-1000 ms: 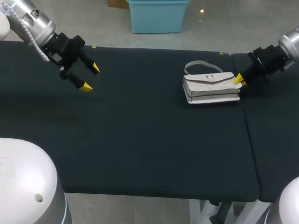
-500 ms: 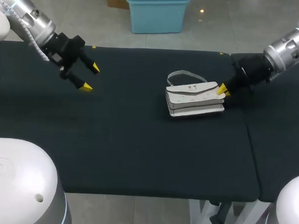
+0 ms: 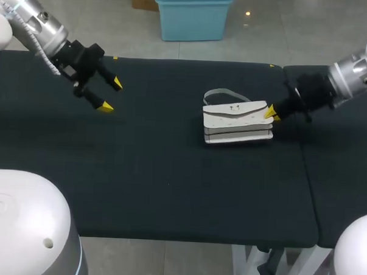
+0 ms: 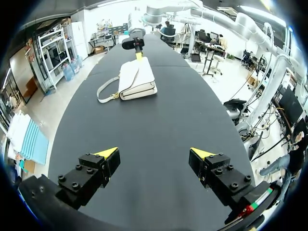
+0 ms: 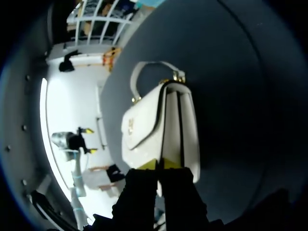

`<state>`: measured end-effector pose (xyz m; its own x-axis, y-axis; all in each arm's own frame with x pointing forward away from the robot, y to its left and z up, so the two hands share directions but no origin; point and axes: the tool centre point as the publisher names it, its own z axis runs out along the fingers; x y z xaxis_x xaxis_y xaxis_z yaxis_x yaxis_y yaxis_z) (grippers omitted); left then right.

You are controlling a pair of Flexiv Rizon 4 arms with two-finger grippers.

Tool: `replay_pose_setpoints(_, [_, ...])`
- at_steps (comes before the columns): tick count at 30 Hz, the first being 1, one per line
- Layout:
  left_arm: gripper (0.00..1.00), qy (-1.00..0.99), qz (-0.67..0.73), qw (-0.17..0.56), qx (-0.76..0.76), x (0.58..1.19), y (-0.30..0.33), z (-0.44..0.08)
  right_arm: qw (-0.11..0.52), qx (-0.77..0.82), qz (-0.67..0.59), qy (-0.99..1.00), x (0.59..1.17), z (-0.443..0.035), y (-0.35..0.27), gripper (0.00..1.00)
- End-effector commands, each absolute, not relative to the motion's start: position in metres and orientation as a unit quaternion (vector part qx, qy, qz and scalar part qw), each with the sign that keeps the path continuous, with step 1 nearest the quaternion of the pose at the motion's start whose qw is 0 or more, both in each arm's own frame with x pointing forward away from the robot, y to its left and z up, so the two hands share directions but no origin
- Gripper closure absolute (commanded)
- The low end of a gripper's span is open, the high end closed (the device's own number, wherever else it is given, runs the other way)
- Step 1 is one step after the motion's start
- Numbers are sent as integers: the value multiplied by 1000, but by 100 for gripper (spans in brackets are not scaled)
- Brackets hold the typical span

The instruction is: Pick up the bag, open it, inspect its contents, close it, and place it on the opposite side

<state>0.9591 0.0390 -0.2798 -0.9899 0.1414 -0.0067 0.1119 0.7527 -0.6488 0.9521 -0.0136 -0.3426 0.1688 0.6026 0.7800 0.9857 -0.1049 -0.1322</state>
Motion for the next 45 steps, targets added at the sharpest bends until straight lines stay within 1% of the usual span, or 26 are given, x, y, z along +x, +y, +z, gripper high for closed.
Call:
replay_pose_setpoints(1, [0, -935, 346, 21, -68, 960, 39, -281, 150, -741, -434, -490, 940, -345, 1, 100])
replay_pose_setpoints(3, [0, -935, 346, 21, -68, 960, 39, -281, 155, -739, -433, -492, 937, -353, 17, 100])
replay_pose_setpoints(10, [0, -935, 346, 21, -68, 960, 39, -281, 202, -719, -439, -499, 932, -372, 57, 100])
replay_pose_setpoints(12, [0, -935, 346, 21, -68, 960, 39, -281, 198, -724, -436, -497, 930, -375, 64, 100])
replay_pose_setpoints(16, [0, -935, 346, 21, -68, 960, 39, -281, 216, -710, -434, -511, 924, -379, 78, 100])
replay_pose_setpoints(18, [0, -935, 346, 21, -68, 960, 39, -281, 237, -700, -434, -516, 922, -379, 83, 100])
replay_pose_setpoints(21, [0, -935, 346, 21, -68, 960, 39, -281, 251, -691, -428, -525, 921, -378, 90, 100])
replay_pose_setpoints(26, [0, -935, 346, 21, -68, 960, 39, -281, 260, -680, -424, -538, 921, -374, 101, 100])
replay_pose_setpoints(33, [0, -935, 346, 21, -68, 960, 39, -281, 312, -649, -407, -561, 923, -374, 120, 100])
replay_pose_setpoints(35, [0, -935, 346, 21, -68, 960, 39, -281, 314, -643, -402, -571, 923, -374, 126, 100])
replay_pose_setpoints(36, [0, -935, 346, 21, -68, 960, 39, -281, 327, -635, -402, -573, 922, -374, 129, 100])
replay_pose_setpoints(38, [0, -935, 346, 21, -68, 960, 39, -281, 316, -639, -396, -579, 921, -374, 133, 100])
replay_pose_setpoints(45, [0, -935, 346, 21, -68, 960, 39, -281, 332, -629, -387, -587, 918, -378, 141, 100])
